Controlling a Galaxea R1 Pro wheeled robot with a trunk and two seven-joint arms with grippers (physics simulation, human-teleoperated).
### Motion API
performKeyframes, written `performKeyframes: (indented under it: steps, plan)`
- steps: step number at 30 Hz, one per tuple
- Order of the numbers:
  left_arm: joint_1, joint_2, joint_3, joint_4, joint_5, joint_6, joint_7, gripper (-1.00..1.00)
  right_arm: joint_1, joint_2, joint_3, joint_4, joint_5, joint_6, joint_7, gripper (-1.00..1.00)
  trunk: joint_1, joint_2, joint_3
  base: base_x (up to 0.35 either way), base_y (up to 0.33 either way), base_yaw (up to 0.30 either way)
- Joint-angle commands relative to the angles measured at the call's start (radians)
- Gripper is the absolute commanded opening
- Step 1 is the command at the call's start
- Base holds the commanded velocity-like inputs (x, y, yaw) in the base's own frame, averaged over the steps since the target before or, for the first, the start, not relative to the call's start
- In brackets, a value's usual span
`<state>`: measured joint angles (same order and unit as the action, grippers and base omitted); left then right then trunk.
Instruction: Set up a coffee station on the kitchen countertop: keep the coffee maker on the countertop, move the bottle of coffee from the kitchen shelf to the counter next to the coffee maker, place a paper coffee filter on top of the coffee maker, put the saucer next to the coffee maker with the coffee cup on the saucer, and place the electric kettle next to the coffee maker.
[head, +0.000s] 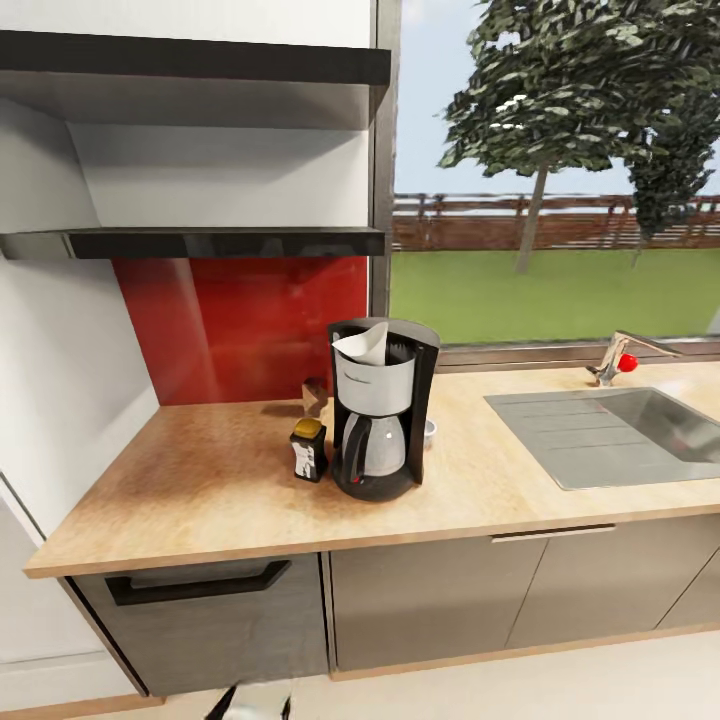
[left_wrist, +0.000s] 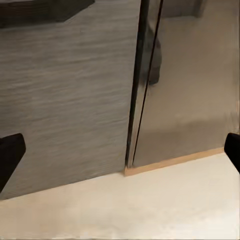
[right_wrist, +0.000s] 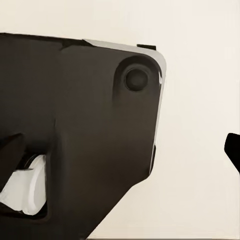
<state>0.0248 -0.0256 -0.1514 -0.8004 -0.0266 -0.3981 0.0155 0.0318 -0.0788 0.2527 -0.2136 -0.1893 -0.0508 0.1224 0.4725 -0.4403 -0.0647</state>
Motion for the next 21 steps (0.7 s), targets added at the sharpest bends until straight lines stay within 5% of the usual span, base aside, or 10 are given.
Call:
performKeyframes:
  steps: [1,7,9,12,17,21]
  plan:
    - [0.018,0.019,0.000,0.040,-0.004,0.002,0.004,1.00,0.000,-0.001,0.006,-0.015,-0.011,-0.002,0.002,1.00,0.001,-0.002,-0.002,0.000,0.000,0.000]
    - [0.027,0.070,0.023,0.270,0.000,0.007,0.019,1.00,0.000,0.000,0.003,-0.057,-0.014,-0.002,0.003,1.00,0.001,-0.002,-0.002,0.000,0.000,0.000]
    - [0.025,0.079,0.099,0.482,-0.001,0.007,0.036,1.00,0.000,0.001,0.001,-0.078,-0.017,-0.003,0.003,1.00,0.001,-0.002,-0.002,0.000,0.000,0.000]
    - [0.023,0.082,0.112,0.554,-0.001,0.014,0.039,1.00,0.000,0.002,0.001,-0.088,-0.016,-0.003,0.003,1.00,0.001,-0.002,-0.002,0.000,0.000,0.000]
    - [0.022,0.085,0.119,0.630,-0.002,0.246,0.048,1.00,0.000,0.002,-0.002,-0.098,-0.019,-0.023,0.003,1.00,0.001,-0.002,-0.002,0.000,0.000,0.000]
    - [0.024,0.083,0.119,0.635,-0.002,0.286,0.054,1.00,0.000,0.002,-0.018,-0.098,-0.031,-0.025,0.003,1.00,0.001,-0.002,-0.002,0.000,0.000,0.000]
